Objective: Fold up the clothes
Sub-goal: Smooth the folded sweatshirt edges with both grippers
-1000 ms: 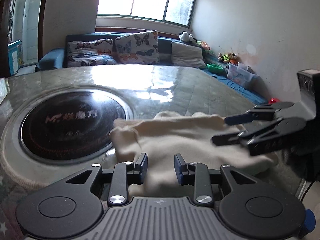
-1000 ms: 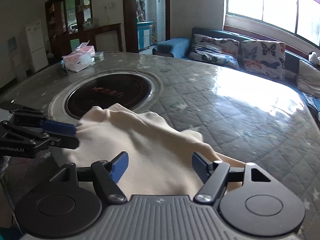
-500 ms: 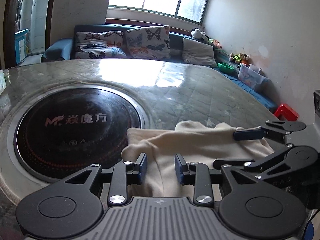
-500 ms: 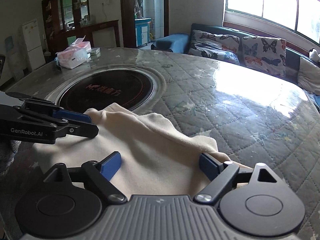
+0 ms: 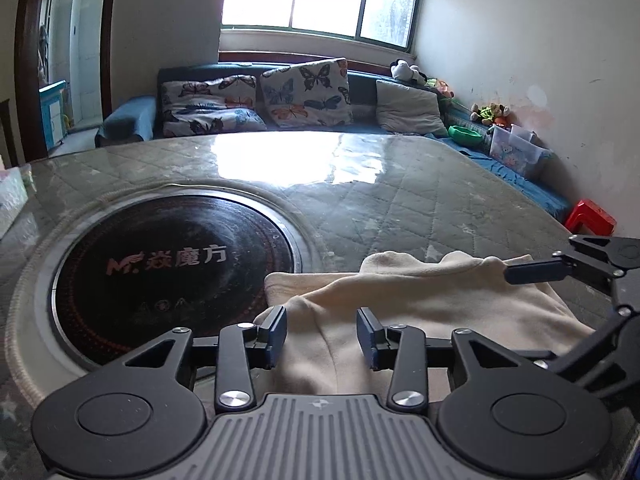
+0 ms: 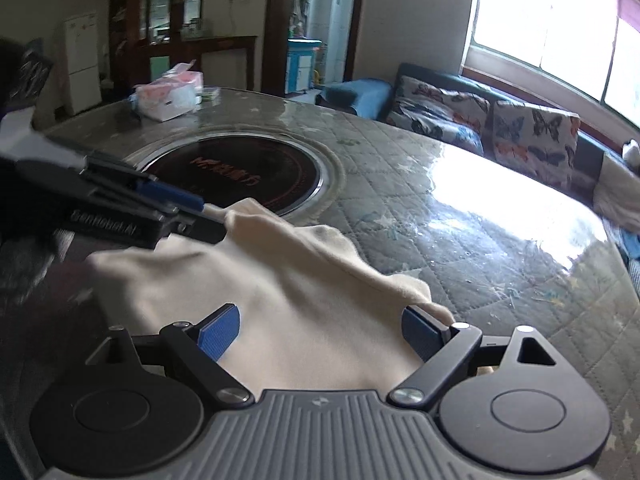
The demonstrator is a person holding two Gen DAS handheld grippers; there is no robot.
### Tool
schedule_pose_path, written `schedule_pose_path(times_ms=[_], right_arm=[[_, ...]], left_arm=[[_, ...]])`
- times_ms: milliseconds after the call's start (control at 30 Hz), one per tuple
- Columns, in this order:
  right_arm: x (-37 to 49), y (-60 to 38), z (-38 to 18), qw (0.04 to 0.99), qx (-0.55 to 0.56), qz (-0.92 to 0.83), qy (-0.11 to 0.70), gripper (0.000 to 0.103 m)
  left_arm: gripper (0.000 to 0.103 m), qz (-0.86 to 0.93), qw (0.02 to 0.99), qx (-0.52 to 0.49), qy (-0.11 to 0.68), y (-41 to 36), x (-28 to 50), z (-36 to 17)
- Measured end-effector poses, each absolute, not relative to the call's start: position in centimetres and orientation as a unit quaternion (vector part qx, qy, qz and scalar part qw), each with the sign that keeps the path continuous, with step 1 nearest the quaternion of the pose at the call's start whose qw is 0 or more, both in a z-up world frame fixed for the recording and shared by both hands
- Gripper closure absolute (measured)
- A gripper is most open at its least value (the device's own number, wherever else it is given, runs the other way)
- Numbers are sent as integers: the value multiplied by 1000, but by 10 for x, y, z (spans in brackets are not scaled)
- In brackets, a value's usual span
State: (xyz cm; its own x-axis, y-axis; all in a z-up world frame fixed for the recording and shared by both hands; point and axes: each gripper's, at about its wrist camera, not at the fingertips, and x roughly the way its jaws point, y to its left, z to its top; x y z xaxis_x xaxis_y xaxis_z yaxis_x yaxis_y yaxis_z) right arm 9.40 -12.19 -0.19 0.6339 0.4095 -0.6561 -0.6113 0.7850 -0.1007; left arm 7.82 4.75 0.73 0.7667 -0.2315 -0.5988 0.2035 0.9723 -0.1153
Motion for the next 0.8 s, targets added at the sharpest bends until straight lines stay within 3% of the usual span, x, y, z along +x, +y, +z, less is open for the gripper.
schedule_pose_path(times_ms=[333,800], right_arm=[[47,-125,-4,891,-195,289,289,11],[46,-153,-5,915,-176,220,288,10]], left_arm=[[51,-114,946,27,301,36,34,8],[50,-125,946,76,288,18,17,-4]])
